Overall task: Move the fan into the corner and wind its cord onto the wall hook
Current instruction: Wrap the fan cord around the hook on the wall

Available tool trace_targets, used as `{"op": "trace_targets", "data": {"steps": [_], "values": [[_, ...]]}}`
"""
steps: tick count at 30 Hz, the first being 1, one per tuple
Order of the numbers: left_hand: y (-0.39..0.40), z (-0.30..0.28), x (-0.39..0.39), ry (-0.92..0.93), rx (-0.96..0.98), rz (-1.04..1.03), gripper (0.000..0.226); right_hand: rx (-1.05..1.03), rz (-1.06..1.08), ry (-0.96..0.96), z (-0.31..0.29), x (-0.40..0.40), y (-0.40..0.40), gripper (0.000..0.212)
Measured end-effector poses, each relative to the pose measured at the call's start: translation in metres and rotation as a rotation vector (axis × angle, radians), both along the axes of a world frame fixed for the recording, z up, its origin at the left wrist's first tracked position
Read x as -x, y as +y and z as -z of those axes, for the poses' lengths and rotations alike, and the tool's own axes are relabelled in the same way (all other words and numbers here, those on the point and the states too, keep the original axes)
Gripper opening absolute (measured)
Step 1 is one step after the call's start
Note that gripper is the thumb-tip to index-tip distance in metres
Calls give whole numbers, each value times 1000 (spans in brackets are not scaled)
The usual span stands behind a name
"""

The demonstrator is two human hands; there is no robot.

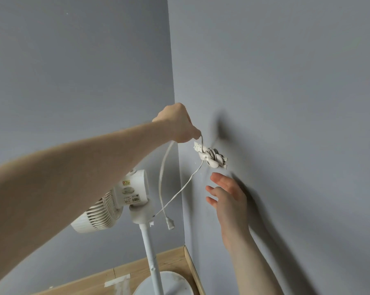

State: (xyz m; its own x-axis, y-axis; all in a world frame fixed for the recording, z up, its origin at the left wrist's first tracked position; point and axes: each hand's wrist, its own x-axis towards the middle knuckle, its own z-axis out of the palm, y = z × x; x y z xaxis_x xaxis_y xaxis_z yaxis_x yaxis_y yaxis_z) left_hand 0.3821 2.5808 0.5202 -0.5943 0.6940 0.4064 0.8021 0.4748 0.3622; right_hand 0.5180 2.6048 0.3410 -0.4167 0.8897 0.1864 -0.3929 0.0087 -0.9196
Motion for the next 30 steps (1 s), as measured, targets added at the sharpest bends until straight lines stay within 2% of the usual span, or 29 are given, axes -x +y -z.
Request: {"op": "trace_targets", "data": {"steps": [6,9,12,14,16,19,22,25,30], "values": [[1,14,-21,-279,16,80,37,-4,-66,143,-13,-3,-14,24],[7,30,-29,-420,-17,196,36,31,-129,228,-21,-9,-19,20],[7,40,-35,-487,-12,309,25,36,-114,256,-24,-16,-23,24],[6,43,-32,-496,6,363,27,50,-40,256,-23,-21,-24,20],[5,49,-25,-415,-24,329,26,50,84,222,-20,-25,-21,16],[4,68,-12,-140,-93,186,19,-32,239,175,-8,-29,-17,15],[3,93,-2,37,-38,231,48,-207,335,99,5,-28,-23,31],[5,108,1,86,5,297,57,-338,406,26,14,-26,-31,38],[5,122,-2,152,21,334,64,-316,392,-98,29,-22,-33,46]]}}
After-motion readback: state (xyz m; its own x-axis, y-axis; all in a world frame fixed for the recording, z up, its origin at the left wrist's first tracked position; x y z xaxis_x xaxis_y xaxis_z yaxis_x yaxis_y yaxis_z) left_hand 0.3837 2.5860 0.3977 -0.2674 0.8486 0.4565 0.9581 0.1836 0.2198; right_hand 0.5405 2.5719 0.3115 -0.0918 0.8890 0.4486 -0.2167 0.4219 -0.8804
